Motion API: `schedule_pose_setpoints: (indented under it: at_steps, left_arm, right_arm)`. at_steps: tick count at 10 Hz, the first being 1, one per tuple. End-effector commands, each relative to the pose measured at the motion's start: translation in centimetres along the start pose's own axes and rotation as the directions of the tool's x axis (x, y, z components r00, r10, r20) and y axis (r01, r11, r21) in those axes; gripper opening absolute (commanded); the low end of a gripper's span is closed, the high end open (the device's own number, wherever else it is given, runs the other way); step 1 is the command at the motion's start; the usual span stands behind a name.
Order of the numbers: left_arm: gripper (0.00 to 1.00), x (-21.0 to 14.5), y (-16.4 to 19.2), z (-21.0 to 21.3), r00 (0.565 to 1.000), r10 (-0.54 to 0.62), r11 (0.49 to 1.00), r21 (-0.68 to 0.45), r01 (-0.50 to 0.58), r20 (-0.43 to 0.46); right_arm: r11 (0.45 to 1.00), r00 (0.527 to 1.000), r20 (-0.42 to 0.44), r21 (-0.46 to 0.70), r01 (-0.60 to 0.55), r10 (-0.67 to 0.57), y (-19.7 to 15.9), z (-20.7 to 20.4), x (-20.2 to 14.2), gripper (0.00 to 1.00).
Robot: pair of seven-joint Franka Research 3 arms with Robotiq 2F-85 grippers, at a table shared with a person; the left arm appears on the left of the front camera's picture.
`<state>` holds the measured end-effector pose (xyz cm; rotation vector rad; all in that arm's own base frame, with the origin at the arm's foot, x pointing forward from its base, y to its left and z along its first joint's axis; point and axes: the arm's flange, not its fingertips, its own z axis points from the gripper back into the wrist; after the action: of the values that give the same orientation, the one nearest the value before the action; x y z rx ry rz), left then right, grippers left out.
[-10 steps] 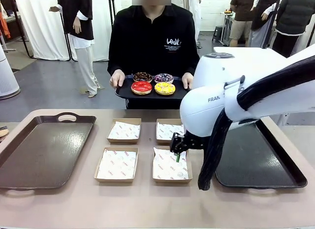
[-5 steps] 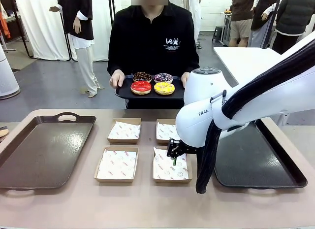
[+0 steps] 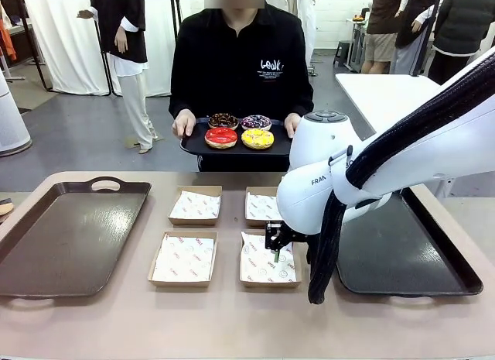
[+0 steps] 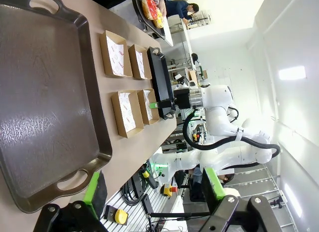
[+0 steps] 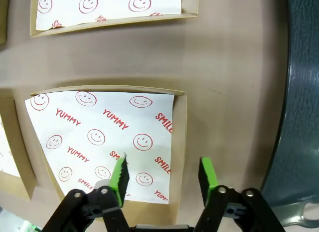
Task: Individually package the donuts and arrange them on the tray.
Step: Pick up one Paper togo box.
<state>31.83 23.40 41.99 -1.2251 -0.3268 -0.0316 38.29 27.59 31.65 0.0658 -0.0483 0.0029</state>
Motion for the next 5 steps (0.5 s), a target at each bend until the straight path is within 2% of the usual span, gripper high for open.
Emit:
schedule_pose_setpoints:
  at_steps: [1,2,5]
  left_arm:
    - [1.00,-0.01,-0.11,0.19,1.000,-0.005,1.000,-0.009,0.006,0.011]
    - [1.00,-0.01,-0.11,0.19,1.000,-0.005,1.000,-0.009,0.006,0.011]
    - [1.00,-0.01,-0.11,0.19,1.000,-0.005,1.000,-0.009,0.006,0.011]
  right_arm:
    - [1.000,1.000,0.023,0.001,-0.008,0.008,-0.04,0.11,0.06,0.37]
    - [1.000,1.000,0.025,0.000,-0.005,0.005,-0.03,0.17,0.05,0.00]
    - [1.000,1.000,0.028,0.000,0.003,-0.003,-0.07,0.44,0.00,0.00]
